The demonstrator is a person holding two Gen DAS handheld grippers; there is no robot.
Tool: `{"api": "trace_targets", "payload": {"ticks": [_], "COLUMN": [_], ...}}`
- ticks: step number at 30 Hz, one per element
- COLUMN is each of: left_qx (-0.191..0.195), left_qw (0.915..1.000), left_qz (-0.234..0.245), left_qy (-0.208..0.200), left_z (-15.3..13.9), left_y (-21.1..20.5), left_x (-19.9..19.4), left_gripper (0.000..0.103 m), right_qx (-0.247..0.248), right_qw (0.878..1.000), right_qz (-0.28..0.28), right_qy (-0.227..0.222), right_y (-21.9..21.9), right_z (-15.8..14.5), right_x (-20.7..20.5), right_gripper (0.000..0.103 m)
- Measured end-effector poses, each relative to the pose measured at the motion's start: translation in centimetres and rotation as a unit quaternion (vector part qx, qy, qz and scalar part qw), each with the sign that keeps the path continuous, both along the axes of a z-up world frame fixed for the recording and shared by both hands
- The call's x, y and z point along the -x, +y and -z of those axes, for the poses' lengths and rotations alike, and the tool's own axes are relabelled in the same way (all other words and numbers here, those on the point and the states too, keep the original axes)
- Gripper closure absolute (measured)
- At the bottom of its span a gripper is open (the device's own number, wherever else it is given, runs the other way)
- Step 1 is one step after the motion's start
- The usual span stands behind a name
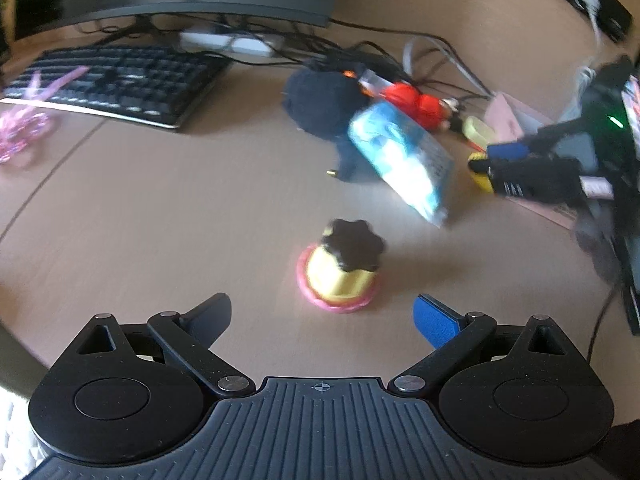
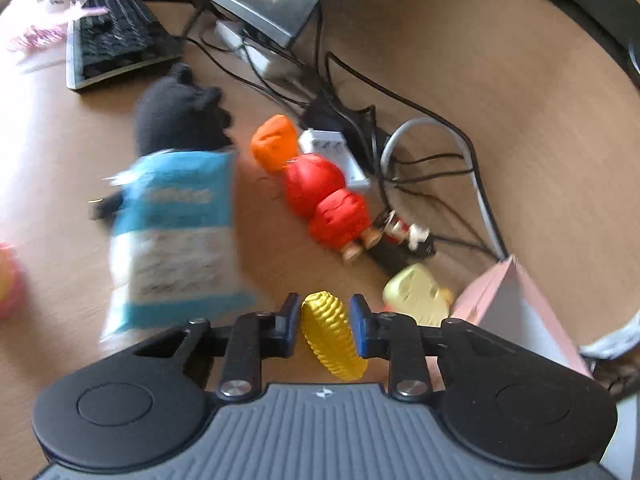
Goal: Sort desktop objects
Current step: 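Grasp the yellow corn toy with the right gripper and set it on the desk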
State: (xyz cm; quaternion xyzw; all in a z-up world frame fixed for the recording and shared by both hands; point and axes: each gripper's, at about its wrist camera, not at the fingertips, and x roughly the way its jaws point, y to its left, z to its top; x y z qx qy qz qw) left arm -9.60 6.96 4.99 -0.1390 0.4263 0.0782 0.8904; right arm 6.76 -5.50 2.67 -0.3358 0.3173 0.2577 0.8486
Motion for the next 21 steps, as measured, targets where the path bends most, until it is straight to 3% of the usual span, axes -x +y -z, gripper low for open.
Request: {"api": "trace_targets", "payload": {"ticks": [6, 12, 14, 18, 19, 21], "left_qx": [0.021, 0.016, 0.025, 0.049, 0.050, 0.039], "left_qw": [0.9982, 0.9955, 0.9943, 0.9928, 0.9919, 0.9902], "left_qz": [0.055, 0.094, 0.103, 0.108, 0.115, 0.132], "left_qy": [0.000, -0.007, -0.013, -0.018, -0.020, -0.023], "left_z": [0.5, 1.3, 1.4, 1.1, 1.0, 0.8], "left_y": [-1.6, -3.8, -4.2, -4.6, -4.8, -5.4], "left_x": [-2.4, -5.6, -6.6, -8.2, -8.3, -7.9], "left_gripper": [0.003, 0.002, 0.001, 0.001, 0.001, 0.001], "right_qx": [-0.014, -0.015, -0.034, -0.063, -0.071, -0.087], "right_qw": [0.999, 0.999, 0.997, 0.991, 0.989, 0.984], "right_qz": [0.002, 0.050, 0.071, 0.115, 0.127, 0.150], "right_qy": [0.037, 0.014, 0.008, 0.014, 0.021, 0.045], "right_y": [-2.8, -5.2, -6.2, -8.4, -9.1, -10.3], "right_z": [0.0, 0.4, -0.4, -1.3, -1.3, -1.0], "right_x": [6.5, 8.7, 9.2, 10.3, 10.5, 10.8], "right_gripper": [0.077, 0.077, 0.073, 0.033, 0.026, 0.022]}}
